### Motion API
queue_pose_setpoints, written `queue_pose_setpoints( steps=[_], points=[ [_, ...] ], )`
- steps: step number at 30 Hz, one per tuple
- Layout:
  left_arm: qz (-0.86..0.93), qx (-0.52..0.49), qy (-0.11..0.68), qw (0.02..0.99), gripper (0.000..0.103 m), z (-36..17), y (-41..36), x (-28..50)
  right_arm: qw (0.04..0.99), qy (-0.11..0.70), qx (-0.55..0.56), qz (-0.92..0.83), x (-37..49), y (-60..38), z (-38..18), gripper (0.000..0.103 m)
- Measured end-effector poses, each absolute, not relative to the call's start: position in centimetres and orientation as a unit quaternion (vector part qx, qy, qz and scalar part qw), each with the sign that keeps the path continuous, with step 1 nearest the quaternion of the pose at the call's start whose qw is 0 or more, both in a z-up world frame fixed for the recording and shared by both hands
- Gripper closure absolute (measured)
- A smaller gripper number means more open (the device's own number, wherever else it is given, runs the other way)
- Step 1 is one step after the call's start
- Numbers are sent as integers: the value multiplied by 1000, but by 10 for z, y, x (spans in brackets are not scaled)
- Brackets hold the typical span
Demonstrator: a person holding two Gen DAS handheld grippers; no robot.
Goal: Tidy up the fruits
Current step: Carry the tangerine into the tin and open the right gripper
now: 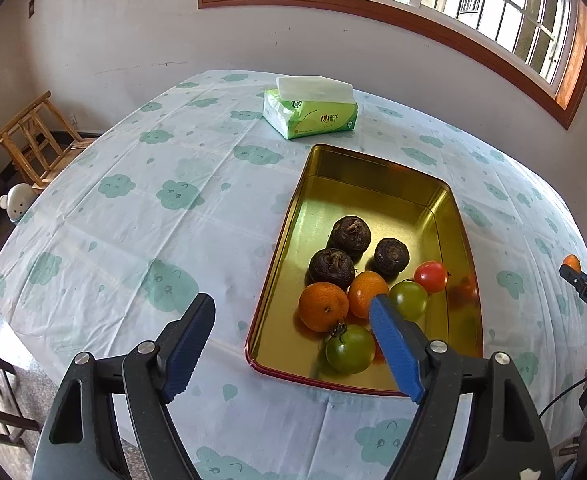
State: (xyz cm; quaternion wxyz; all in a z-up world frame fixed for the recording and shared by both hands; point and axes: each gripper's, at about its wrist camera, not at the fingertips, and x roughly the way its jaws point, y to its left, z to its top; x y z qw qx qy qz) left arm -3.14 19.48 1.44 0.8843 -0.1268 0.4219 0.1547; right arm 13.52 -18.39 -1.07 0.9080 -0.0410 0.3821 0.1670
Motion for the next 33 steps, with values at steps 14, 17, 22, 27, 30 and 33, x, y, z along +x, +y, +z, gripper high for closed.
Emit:
queue_pose_setpoints(
  steps=[14,17,22,27,30,33],
  points=[
    [184,-133,427,875,24,10,219,-49,857,361,-106,352,68,-22,13,61],
    [189,-132,430,873,24,8,224,-52,845,363,-120,373,56,1,9,61],
    [196,-128,435,869,24,5,231,-57,829,375,-140,390,46,26,-4,61],
    [204,-126,443,864,24,-1,235,-59,819,382,-169,393,39,41,-15,61],
    [207,-125,445,862,24,-3,236,-59,814,388,-178,394,37,48,-20,61],
    [210,-124,449,860,24,-5,236,-60,813,389,-184,392,36,51,-23,61]
  ],
)
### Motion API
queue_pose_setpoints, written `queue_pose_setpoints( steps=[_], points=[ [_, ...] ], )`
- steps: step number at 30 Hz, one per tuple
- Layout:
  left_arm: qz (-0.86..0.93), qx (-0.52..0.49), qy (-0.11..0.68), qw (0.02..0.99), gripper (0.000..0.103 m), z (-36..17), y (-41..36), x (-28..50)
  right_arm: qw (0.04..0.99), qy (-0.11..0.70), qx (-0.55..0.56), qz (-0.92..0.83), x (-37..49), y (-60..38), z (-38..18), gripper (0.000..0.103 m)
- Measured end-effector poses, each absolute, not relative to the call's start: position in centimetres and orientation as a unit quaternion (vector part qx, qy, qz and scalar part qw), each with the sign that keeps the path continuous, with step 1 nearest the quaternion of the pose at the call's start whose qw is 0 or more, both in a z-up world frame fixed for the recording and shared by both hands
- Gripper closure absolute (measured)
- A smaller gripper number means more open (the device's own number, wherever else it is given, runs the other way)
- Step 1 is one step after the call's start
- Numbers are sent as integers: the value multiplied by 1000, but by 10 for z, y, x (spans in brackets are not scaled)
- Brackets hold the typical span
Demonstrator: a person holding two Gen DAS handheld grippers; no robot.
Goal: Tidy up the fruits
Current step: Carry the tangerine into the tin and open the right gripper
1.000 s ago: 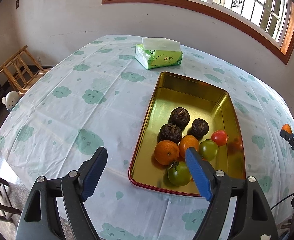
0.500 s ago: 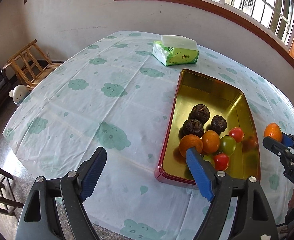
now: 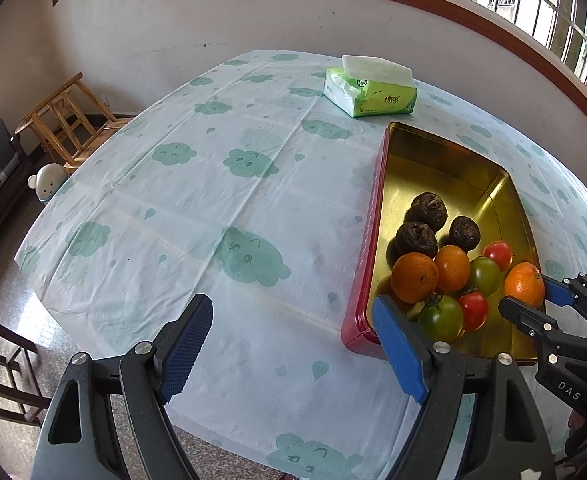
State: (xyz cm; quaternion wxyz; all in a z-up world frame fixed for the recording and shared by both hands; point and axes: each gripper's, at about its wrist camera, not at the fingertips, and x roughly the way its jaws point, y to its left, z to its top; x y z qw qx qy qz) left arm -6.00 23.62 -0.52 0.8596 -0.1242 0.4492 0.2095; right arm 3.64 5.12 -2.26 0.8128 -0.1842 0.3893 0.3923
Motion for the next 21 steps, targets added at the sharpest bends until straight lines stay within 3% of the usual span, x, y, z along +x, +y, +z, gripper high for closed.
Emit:
queue_pose_setpoints(
  steps=[21],
  points=[
    [213,-121,458,855,24,-5,236,-65,811,395,-199,384,31,61,-31,60]
  ],
)
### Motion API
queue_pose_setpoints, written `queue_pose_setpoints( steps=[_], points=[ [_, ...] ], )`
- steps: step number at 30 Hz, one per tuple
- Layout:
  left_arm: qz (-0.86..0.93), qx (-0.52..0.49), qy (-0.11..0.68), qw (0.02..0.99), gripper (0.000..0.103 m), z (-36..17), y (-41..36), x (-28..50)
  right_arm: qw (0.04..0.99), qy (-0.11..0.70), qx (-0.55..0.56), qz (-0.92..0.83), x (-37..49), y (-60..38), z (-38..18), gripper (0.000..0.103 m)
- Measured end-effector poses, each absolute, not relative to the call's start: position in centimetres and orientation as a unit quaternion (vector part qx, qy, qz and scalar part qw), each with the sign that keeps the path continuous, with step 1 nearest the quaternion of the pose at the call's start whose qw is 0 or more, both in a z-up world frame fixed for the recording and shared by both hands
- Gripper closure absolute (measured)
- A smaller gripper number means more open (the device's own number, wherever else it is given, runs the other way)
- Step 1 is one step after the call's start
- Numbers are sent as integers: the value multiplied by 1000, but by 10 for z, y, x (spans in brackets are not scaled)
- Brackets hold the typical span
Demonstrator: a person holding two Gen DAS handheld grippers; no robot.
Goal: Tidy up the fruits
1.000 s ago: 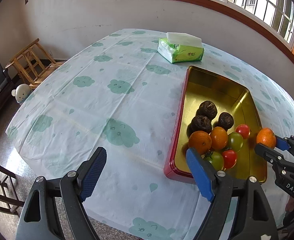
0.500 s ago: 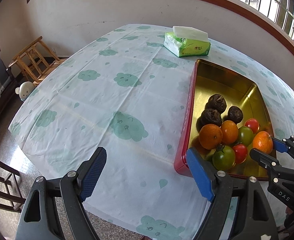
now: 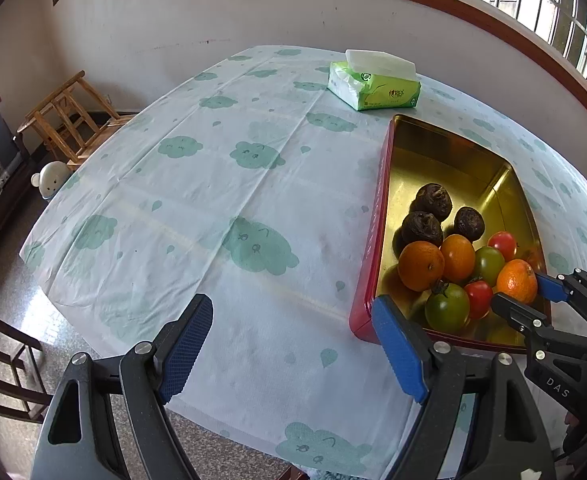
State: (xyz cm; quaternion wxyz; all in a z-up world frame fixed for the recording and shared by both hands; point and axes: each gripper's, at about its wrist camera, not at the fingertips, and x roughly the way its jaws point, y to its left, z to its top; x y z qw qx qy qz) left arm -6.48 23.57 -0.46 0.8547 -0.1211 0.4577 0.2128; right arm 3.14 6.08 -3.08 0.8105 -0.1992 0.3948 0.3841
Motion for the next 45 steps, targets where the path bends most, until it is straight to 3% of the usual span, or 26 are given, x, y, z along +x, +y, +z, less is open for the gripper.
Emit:
queue_pose_setpoints(
  steps=[12,18,20,45],
  points=[
    [216,-112,454,857,24,1,229,-70,824,385,-188,372,29,60,-21,41],
    [218,-100,451,860,24,8,217,-72,841,367,-169,358,20,48,-1,18],
    [216,-96,451,861,24,9,212,-72,845,370,-168,348,17,43,2,5],
    [173,-52,456,871,24,16,156,-60,837,424,-149,312,9,10,-23,4]
  ],
)
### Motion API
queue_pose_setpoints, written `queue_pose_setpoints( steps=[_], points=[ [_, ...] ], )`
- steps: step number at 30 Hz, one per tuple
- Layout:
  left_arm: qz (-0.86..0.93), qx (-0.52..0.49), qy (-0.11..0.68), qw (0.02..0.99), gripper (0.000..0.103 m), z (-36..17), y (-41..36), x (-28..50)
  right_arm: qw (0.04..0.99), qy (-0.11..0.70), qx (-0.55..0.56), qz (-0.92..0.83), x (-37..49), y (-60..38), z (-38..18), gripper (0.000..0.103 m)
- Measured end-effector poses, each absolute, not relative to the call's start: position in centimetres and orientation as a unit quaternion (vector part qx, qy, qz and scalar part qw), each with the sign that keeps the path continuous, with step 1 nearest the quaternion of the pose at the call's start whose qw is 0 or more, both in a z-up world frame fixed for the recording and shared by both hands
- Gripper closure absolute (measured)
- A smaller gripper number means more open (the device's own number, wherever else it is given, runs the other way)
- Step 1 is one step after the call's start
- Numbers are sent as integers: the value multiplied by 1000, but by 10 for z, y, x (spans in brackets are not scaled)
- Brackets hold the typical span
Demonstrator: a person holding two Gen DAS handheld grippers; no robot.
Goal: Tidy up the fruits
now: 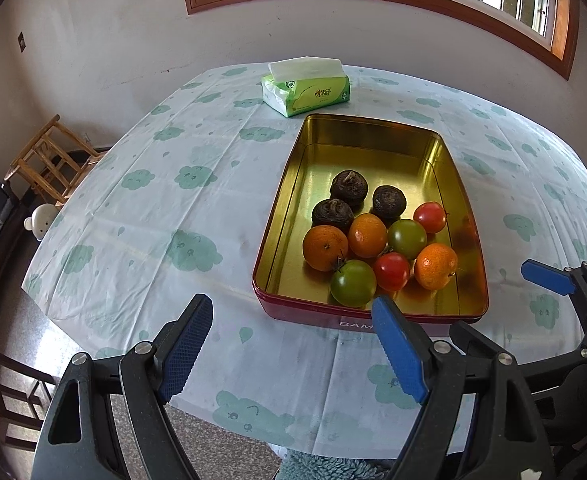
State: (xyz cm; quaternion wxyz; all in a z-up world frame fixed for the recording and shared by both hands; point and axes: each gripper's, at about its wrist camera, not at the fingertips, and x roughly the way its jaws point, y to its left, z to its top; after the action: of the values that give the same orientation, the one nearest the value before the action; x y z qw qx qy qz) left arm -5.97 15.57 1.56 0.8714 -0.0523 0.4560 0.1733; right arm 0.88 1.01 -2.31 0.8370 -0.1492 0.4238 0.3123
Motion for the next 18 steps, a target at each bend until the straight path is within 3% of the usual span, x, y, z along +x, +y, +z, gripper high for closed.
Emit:
queue_pose_setpoints(
  steps=[18],
  points=[
    [165,-37,461,871,23,13,145,-54,832,435,-146,312,12,9,-31,4]
  ],
)
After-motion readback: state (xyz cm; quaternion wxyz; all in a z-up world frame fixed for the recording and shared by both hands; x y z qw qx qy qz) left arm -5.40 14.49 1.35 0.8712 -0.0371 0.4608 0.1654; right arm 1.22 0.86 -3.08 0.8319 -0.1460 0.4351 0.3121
